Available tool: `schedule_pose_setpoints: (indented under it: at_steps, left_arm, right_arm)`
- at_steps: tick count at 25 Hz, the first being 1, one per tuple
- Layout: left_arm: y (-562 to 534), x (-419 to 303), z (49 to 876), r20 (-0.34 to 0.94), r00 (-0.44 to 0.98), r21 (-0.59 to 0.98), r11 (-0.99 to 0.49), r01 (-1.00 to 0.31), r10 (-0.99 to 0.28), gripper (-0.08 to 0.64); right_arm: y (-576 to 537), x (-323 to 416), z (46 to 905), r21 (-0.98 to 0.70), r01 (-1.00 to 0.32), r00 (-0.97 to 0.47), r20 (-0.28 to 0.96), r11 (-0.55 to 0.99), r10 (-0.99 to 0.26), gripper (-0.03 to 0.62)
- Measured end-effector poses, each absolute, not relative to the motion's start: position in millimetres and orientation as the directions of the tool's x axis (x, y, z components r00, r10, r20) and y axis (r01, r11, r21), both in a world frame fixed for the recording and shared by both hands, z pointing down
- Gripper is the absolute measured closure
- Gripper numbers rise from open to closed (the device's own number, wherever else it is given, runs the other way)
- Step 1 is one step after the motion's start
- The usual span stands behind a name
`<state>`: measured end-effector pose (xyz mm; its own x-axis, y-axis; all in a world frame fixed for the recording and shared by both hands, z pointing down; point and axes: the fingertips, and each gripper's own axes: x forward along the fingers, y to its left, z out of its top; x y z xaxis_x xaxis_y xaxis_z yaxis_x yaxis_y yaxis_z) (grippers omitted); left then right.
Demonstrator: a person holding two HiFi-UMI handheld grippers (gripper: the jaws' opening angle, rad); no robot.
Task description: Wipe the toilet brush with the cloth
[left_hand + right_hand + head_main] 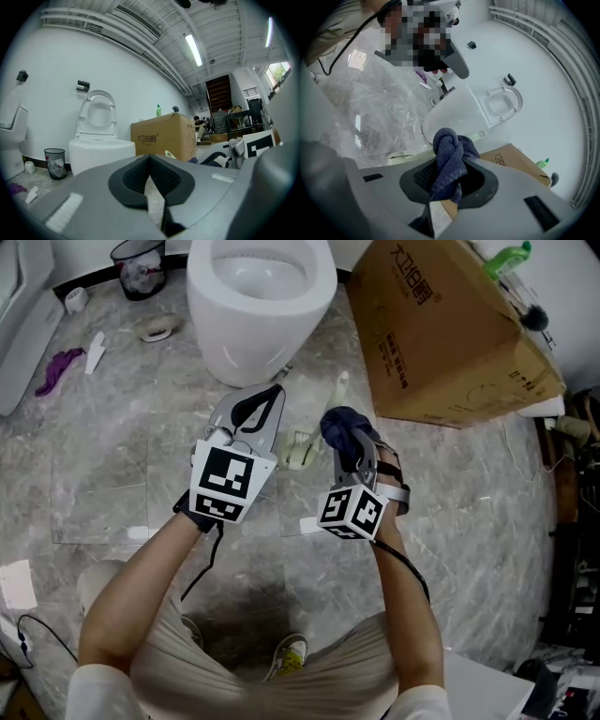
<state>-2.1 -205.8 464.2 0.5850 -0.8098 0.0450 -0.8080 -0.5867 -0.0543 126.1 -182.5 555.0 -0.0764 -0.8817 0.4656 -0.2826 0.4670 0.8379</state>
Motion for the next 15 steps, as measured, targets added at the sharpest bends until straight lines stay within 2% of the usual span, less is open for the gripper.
schedule_pose_setpoints:
  at_steps: [15]
  left_arm:
    - [-203, 1, 465, 0.048, 0.588, -0.056, -0.590, -0.805, -0.807, 0.558]
  right_arm:
    - [-180, 130, 598, 0.796, -0.257, -0.063, 0.552, 0.548, -0.832, 0.496]
